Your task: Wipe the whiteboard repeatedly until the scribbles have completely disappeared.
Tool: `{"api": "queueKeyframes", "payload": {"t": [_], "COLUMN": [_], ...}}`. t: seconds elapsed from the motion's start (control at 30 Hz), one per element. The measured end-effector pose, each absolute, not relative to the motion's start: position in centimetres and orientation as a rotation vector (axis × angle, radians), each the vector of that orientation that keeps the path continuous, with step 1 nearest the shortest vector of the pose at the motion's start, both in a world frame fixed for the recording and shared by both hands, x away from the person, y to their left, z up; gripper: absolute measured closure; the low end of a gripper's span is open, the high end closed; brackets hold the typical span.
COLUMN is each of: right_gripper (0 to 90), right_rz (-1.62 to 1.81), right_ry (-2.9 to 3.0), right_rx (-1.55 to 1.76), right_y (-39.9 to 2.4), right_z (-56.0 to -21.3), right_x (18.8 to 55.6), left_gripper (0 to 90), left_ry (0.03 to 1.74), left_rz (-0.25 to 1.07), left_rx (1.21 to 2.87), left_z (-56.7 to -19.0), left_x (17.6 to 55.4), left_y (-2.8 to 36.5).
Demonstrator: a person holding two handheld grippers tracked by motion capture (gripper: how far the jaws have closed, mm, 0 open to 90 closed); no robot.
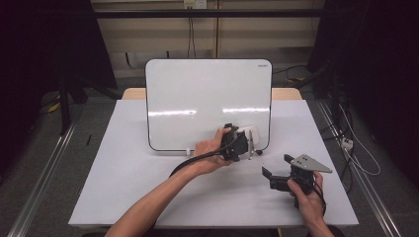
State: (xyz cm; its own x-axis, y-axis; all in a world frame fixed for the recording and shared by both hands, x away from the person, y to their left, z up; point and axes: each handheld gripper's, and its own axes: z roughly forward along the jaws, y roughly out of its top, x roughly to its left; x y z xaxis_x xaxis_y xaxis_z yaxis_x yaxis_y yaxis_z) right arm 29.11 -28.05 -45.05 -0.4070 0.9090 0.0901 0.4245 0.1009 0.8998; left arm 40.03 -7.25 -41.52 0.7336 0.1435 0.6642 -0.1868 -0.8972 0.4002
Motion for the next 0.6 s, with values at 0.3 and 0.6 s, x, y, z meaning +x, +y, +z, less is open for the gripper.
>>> {"api": "queueKeyframes", "payload": {"t": [0.3, 0.6], "right_gripper": [4.8, 4.8], "right_rz": [1.27, 1.266], "right_ry": [1.885, 1.887], "right_rx": [1.299, 1.301], "right_y": [-28.1, -27.9], "right_z": [-45.1, -45.1], "right_x": [29.1, 29.2], "left_gripper": [30.8, 30.8], "left_ry": [0.123, 0.231], "left_rz": [0.998, 1.0], "left_rx": [2.475, 2.464], "left_z": [-41.3, -40.7], "left_x": [40.2, 40.5], "left_y": [-4.6, -4.9]}}
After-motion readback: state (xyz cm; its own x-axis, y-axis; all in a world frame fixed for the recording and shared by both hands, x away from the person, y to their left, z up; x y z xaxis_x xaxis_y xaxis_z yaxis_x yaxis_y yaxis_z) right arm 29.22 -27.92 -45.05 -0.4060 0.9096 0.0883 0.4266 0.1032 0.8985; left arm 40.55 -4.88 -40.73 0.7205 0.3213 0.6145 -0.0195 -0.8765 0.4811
